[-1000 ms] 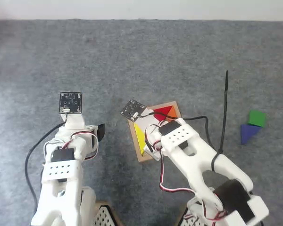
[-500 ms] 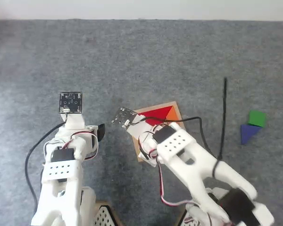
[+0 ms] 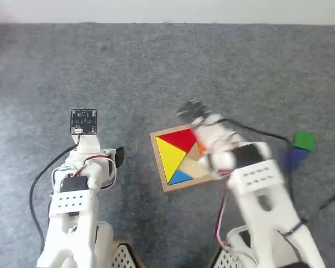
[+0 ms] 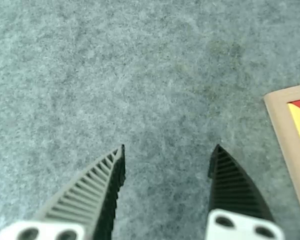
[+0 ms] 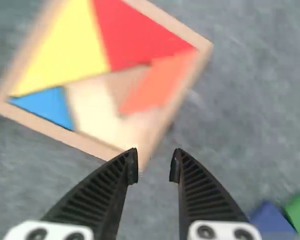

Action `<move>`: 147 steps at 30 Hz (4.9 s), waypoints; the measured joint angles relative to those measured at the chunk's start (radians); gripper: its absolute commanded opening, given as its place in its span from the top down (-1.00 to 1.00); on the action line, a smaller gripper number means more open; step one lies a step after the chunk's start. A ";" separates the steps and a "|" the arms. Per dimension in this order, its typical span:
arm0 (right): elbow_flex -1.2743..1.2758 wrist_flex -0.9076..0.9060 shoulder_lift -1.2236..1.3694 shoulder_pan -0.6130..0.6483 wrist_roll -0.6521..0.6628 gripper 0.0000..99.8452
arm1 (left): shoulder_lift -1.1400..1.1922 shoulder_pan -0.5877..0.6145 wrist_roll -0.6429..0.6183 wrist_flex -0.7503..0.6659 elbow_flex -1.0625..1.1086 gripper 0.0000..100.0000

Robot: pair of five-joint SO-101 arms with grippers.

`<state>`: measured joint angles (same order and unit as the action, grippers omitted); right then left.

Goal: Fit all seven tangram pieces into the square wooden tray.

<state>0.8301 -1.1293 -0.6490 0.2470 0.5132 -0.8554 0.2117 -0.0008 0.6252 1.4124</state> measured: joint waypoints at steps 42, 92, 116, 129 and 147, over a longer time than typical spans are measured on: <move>-0.812 0.068 1.089 -0.654 -0.193 0.30 | 0.000 0.000 0.000 0.000 0.011 0.46; -0.578 -0.121 0.822 0.302 -0.052 0.93 | 0.000 0.000 0.000 0.000 0.011 0.46; -0.494 -0.066 0.822 0.388 0.017 0.60 | 0.000 0.000 0.000 0.000 0.011 0.46; -0.494 -0.055 0.822 0.388 0.015 0.59 | 0.000 0.000 0.000 0.000 0.011 0.46; -0.494 -0.054 0.813 0.390 0.021 0.21 | 0.000 0.000 0.000 0.000 0.011 0.46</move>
<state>0.3360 -1.1830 0.1642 0.6368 0.5347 -0.8554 0.2117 -0.0008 0.6252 1.4231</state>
